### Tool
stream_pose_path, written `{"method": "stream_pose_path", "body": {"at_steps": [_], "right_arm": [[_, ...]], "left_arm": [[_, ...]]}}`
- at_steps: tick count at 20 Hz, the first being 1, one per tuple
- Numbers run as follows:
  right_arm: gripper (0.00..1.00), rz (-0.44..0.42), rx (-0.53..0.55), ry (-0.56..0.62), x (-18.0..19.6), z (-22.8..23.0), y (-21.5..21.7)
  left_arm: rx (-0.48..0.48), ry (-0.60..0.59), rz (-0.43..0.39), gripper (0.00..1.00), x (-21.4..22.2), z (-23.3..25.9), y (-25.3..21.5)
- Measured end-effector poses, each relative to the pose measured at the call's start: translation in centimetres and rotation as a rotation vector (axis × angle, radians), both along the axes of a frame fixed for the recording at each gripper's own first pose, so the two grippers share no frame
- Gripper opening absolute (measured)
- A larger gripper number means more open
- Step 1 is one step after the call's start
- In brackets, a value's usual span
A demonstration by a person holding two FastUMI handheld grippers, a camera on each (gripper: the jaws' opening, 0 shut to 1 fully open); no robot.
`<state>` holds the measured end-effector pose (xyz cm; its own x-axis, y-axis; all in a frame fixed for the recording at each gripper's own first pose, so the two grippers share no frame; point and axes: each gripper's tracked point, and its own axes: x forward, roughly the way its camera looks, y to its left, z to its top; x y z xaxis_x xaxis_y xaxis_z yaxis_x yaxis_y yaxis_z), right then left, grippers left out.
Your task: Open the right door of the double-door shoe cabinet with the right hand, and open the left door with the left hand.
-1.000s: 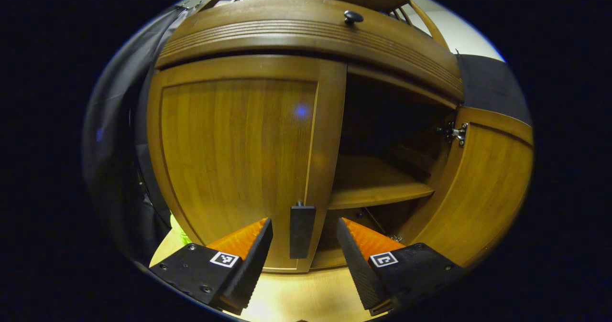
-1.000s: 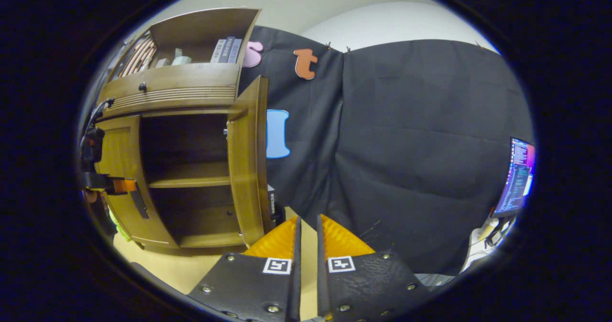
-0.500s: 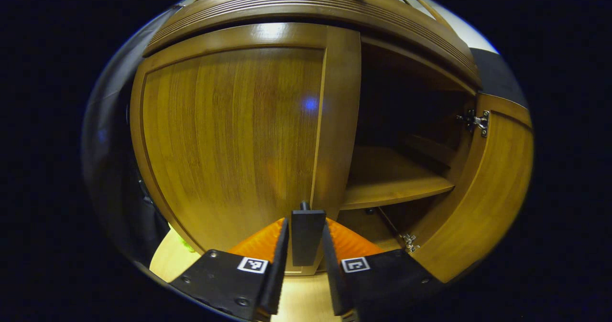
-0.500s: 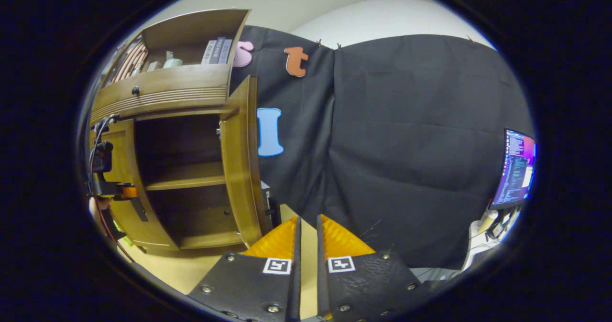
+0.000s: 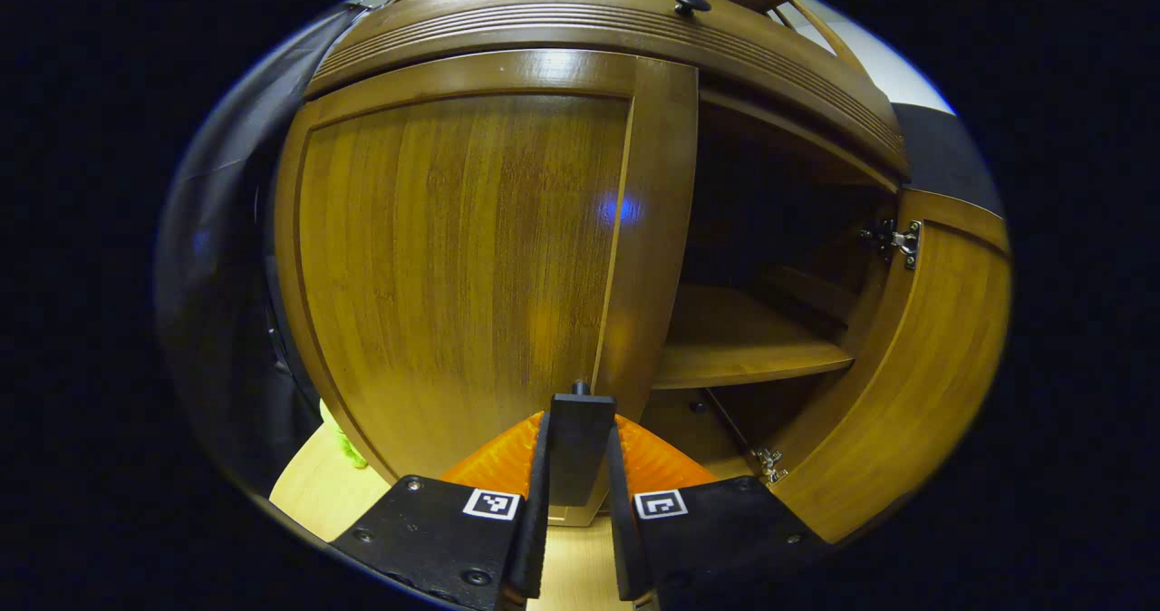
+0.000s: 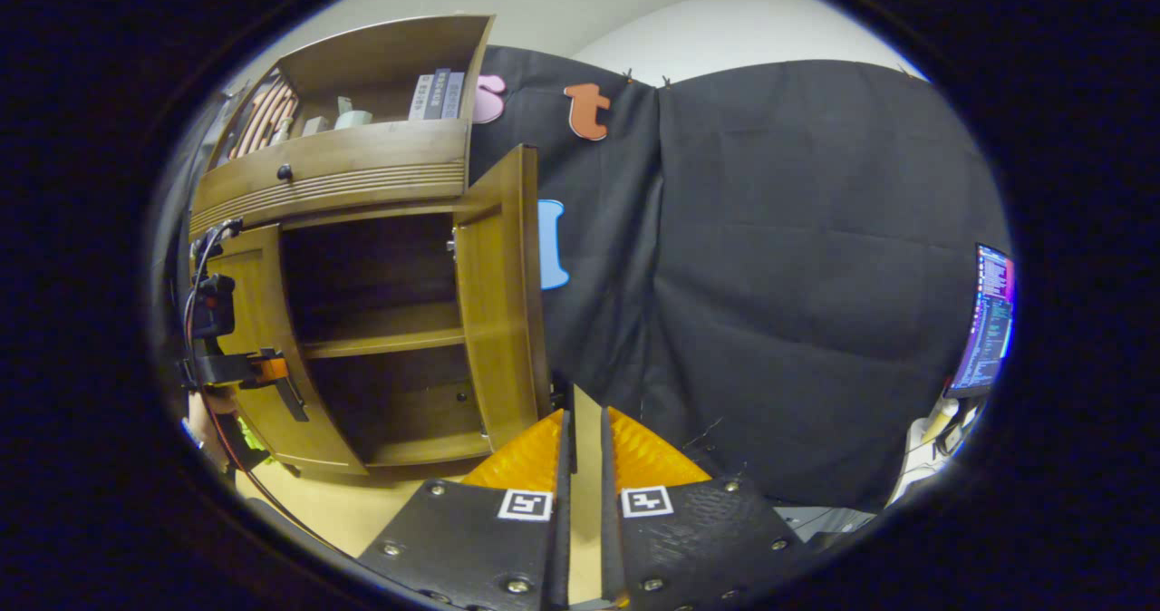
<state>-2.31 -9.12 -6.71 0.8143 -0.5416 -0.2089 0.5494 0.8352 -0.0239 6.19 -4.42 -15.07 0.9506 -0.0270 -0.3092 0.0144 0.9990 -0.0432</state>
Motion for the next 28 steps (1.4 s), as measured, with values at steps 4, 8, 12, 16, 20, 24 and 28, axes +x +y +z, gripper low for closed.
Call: {"method": "stream_pose_path", "body": {"at_steps": [4, 8, 12, 16, 20, 24, 28], "right_arm": [[0.29, 0.088, 0.022, 0.023, 1.6, -0.8, 2.3], [0.29, 0.194, 0.026, 0.047, 3.7, -1.6, 5.2], [0.29, 0.309, 0.032, 0.073, 5.8, -2.4, 8.5], [0.43, 0.399, 0.053, 0.094, 8.0, -3.4, 11.4], [0.47, 0.493, 0.084, 0.114, 9.4, -4.4, 14.6], [0.51, 0.583, 0.093, 0.127, 10.6, -4.8, 17.7], [0.47, 0.649, 0.099, 0.140, 11.1, -5.1, 19.8]], "left_arm": [[-0.006, -0.028, 0.001, 0.30, -3.0, 0.4, 0.6], [-0.025, -0.031, -0.008, 0.30, -5.7, 0.6, 1.6], [-0.044, -0.027, 0.010, 0.30, -7.9, 0.9, 2.6], [-0.098, -0.014, 0.034, 0.26, -10.1, 1.1, 3.8], [-0.133, -0.010, 0.048, 0.19, -12.1, 1.4, 4.8], [-0.099, -0.008, 0.048, 0.15, -13.6, 1.3, 6.0], [-0.080, -0.014, 0.066, 0.13, -14.8, 1.6, 7.1]]}}
